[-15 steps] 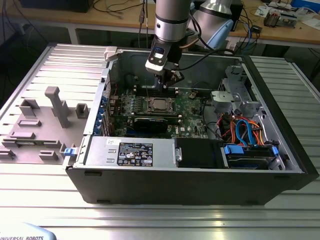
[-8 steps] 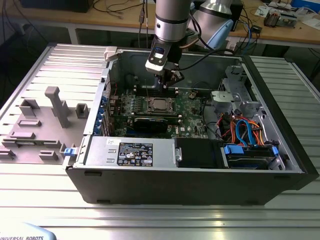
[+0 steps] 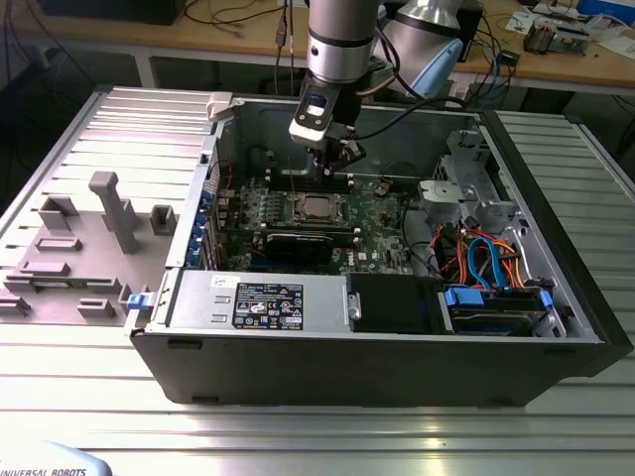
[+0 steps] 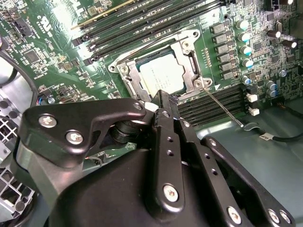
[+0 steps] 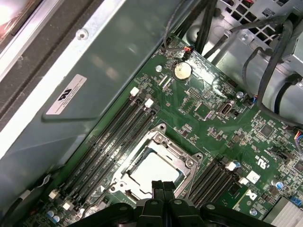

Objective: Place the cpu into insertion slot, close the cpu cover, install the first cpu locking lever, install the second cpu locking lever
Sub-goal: 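Install the first cpu locking lever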

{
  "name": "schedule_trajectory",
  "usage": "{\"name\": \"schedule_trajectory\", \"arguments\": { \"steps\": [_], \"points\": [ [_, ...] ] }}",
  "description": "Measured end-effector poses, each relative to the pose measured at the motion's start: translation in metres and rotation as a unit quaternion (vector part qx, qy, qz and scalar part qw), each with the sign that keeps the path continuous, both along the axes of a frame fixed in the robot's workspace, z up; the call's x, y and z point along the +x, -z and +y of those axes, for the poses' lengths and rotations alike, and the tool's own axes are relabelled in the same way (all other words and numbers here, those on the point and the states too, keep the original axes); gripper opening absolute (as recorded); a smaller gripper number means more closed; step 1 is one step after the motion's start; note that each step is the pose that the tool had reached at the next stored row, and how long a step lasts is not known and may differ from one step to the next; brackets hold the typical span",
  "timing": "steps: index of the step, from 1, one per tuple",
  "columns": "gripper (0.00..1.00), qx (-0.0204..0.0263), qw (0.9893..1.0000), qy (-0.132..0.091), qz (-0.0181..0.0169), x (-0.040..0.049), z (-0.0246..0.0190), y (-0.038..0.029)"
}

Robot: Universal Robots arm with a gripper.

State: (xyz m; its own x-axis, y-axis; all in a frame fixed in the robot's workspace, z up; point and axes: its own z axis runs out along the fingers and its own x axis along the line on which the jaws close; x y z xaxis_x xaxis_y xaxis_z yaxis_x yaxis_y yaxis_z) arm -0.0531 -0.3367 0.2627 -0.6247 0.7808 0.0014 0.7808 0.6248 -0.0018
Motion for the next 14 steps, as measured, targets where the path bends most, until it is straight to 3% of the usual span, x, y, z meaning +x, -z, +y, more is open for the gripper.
{"name": "schedule_trajectory", "arguments": {
  "steps": [14],
  "points": [
    [0.11,0.0,0.9999,-0.017,0.0,0.0,-0.0008,0.0]
  ]
}}
